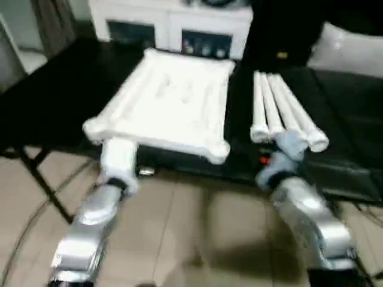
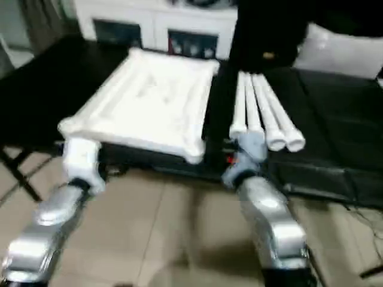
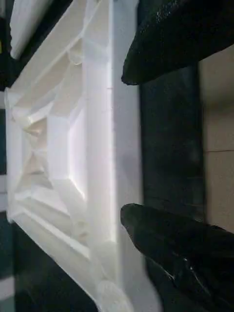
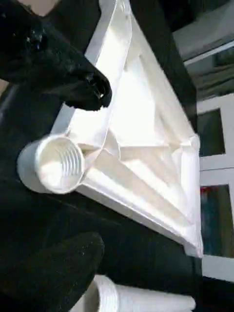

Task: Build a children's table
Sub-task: Move to table

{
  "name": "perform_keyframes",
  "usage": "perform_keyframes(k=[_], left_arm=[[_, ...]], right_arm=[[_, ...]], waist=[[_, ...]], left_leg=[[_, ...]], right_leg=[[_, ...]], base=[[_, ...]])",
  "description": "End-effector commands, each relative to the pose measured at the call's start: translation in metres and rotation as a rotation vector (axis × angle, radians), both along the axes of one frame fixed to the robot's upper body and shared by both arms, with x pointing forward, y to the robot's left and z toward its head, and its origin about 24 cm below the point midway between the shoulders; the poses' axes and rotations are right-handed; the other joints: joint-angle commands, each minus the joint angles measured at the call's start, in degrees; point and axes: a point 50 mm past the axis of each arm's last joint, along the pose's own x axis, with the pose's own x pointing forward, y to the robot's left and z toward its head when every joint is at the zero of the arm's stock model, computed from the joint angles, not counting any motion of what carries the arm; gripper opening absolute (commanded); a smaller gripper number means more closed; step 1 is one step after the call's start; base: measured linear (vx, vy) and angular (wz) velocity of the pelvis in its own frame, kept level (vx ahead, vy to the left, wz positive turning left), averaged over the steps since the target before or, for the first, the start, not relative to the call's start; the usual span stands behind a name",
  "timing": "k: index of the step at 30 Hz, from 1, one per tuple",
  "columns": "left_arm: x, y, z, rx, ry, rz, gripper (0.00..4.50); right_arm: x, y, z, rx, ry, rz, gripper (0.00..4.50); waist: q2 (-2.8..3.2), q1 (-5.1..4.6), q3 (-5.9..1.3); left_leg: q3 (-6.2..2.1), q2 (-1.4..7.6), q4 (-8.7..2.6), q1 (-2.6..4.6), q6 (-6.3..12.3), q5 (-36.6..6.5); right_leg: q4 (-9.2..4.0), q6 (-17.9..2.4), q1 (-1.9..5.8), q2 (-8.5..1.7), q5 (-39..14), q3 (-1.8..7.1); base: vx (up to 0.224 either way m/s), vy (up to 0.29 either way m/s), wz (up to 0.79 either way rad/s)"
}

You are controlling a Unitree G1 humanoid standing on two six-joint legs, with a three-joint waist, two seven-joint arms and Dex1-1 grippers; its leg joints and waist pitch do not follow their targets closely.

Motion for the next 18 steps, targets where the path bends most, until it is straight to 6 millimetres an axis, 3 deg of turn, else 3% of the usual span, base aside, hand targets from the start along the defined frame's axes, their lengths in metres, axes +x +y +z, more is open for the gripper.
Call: perform_keyframes(k=[1, 2, 3, 4, 5, 6, 7, 8, 9, 10, 11, 12, 13, 14, 15, 16, 17, 18], left_arm=[[-0.001, -0.011, 0.005, 0.002, -0.016, -0.060, 4.38], [-0.001, -0.011, 0.005, 0.002, -0.016, -0.061, 4.38], [0.000, -0.010, 0.005, -0.002, -0.018, -0.058, 4.38], [0.001, -0.010, 0.005, -0.004, -0.019, -0.054, 4.38], [0.001, -0.010, 0.005, -0.004, -0.019, -0.054, 4.38], [0.003, -0.011, 0.006, -0.004, -0.022, -0.056, 4.38], [0.004, -0.011, 0.006, -0.004, -0.022, -0.058, 4.38], [0.004, -0.011, 0.006, -0.004, -0.024, -0.064, 4.38], [0.006, -0.012, 0.007, -0.005, -0.024, -0.069, 4.38], [0.007, -0.014, 0.008, -0.018, -0.026, -0.075, 4.38], [0.007, -0.015, 0.008, -0.022, -0.026, -0.077, 4.38], [0.007, -0.016, 0.007, -0.022, -0.025, -0.078, 4.38], [0.007, -0.016, 0.007, -0.021, -0.025, -0.078, 4.38], [0.008, -0.018, 0.006, -0.020, -0.019, -0.082, 4.38], [0.007, -0.020, 0.004, -0.018, -0.014, -0.090, 4.38], [0.007, -0.020, 0.004, -0.015, -0.014, -0.093, 4.38], [0.007, -0.021, 0.004, -0.018, -0.012, -0.096, 4.38], [0.007, -0.021, 0.004, -0.020, -0.011, -0.099, 4.38]], right_arm=[[-0.003, -0.008, -0.004, -0.021, 0.019, -0.015, 4.50], [-0.003, -0.008, -0.004, -0.021, 0.019, -0.015, 4.50], [-0.005, -0.007, -0.002, -0.023, 0.009, -0.007, 4.50], [-0.005, -0.007, -0.001, -0.023, 0.003, -0.004, 4.50], [-0.005, -0.007, -0.001, -0.026, 0.001, -0.002, 4.50], [-0.005, -0.007, 0.000, -0.040, -0.018, 0.009, 4.50], [-0.006, -0.007, 0.000, -0.043, -0.022, 0.011, 4.50], [-0.006, -0.007, 0.001, -0.049, -0.032, 0.014, 4.50], [-0.006, -0.007, 0.001, -0.051, -0.035, 0.013, 4.50], [-0.006, -0.006, 0.001, -0.044, -0.028, 0.004, 4.50], [-0.006, -0.006, 0.001, -0.042, -0.027, 0.002, 4.50], [-0.006, -0.006, 0.001, -0.041, -0.028, 0.004, 4.50], [-0.007, -0.006, 0.001, -0.041, -0.029, 0.005, 4.50], [-0.007, -0.006, 0.001, -0.035, -0.028, 0.004, 4.50], [-0.008, -0.005, 0.001, -0.038, -0.032, 0.008, 4.50], [-0.009, -0.005, 0.002, -0.043, -0.035, 0.014, 4.50], [-0.009, -0.004, 0.002, -0.039, -0.034, 0.019, 4.50], [-0.009, -0.004, 0.003, -0.035, -0.033, 0.022, 4.50]], waist=[[0.76, -0.88, -3.32], [-0.92, -0.54, -2.39], [-4.40, 0.11, -1.78], [-5.57, 1.62, -1.31], [-4.48, 2.77, -2.76], [-4.58, 3.34, -2.22], [-3.53, 3.41, -1.92], [-2.63, 3.27, -1.31], [-2.12, 3.36, -1.21], [-0.08, 3.40, -0.82], [2.30, 2.12, -0.47], [2.89, 0.80, -0.45], [3.42, -0.61, -2.65], [3.45, -1.09, -2.75], [2.99, -1.13, -2.18], [2.52, -1.33, -2.44], [2.49, -1.68, -2.52], [-0.24, -2.15, -2.88]], left_leg=[[-3.84, 8.69, -5.96, 6.38, 24.44, 19.29], [-1.10, 6.61, -6.78, 4.43, 22.81, 12.04], [2.59, -0.02, -5.01, 1.01, 16.08, -4.48], [3.27, -2.77, -1.29, 0.26, 12.43, -8.92], [0.49, -2.45, 3.42, -1.64, 8.14, -4.90], [0.01, -2.13, 4.09, -2.75, 6.04, -1.90], [-0.87, -1.57, 4.54, -4.25, 2.66, 1.92], [-1.17, -0.27, 3.93, -4.23, 1.11, 3.53], [-1.15, 0.32, 2.96, -4.37, 0.89, 4.90], [-0.46, 1.79, -1.55, -2.38, 1.63, 5.81], [-0.98, 3.88, -6.43, -1.70, 1.39, 0.67], [-3.72, 6.32, -8.16, 0.59, 1.75, -6.89], [-7.72, 9.47, -8.52, 6.98, 5.42, -13.35], [-8.43, 8.97, -7.78, 7.46, 12.25, -8.70], [-7.08, 8.16, -7.30, 6.94, 17.80, -3.02], [-6.59, 7.84, -7.17, 7.08, 20.16, -0.48], [-1.09, 8.81, -6.87, 8.46, 16.61, 1.71], [-0.18, 8.86, -6.72, 8.46, 13.79, 1.15]], right_leg=[[-0.49, 3.45, -5.73, -1.85, 7.66, 1.45], [-4.56, -0.68, -4.88, -2.79, 14.13, 2.95], [-11.69, -1.15, 0.20, -3.80, 10.14, 7.01], [-15.70, 0.33, 2.22, -6.43, -8.47, 10.03], [-15.99, -8.33, 6.97, -11.70, -18.16, 13.73], [-15.98, -10.57, 7.59, -11.27, -18.41, 12.86], [-15.39, -14.41, 8.12, -10.61, -13.17, 11.87], [-16.19, -19.37, 7.40, -10.62, -8.90, 10.55], [-16.51, -20.79, 7.29, -10.05, -8.70, 9.28], [-17.30, -19.56, 5.39, -7.26, -13.35, 5.81], [-15.38, -14.97, 5.20, -2.97, -14.23, 2.37], [-11.86, -11.82, 2.60, -0.15, -12.03, 1.23], [-5.78, -9.04, -1.20, -0.73, -3.46, 1.16], [-3.83, -4.76, -3.09, -0.99, 0.81, 1.03], [-3.04, -1.82, -4.62, -1.43, 3.49, 1.17], [-3.02, -0.79, -5.03, -1.68, 4.93, 1.23], [-4.51, -2.06, -6.86, -2.69, 7.32, 1.77], [-5.82, -4.10, -5.73, -3.77, 10.25, 2.47]], base=[[0.151, -0.003, 0.06], [0.142, -0.044, 0.02], [0.126, -0.113, 0.06], [0.126, -0.113, 0.06], [0.152, -0.114, -0.01], [0.159, -0.056, -0.09], [0.159, -0.056, -0.09], [0.133, -0.024, -0.06], [0.120, 0.026, 0.02], [0.120, 0.026, 0.02], [0.135, 0.113, 0.00], [0.191, 0.129, 0.01], [0.191, 0.129, 0.01], [0.178, 0.077, 0.05], [0.126, 0.043, 0.01], [0.126, 0.043, 0.01], [0.125, -0.009, -0.08], [0.136, -0.080, -0.52]])
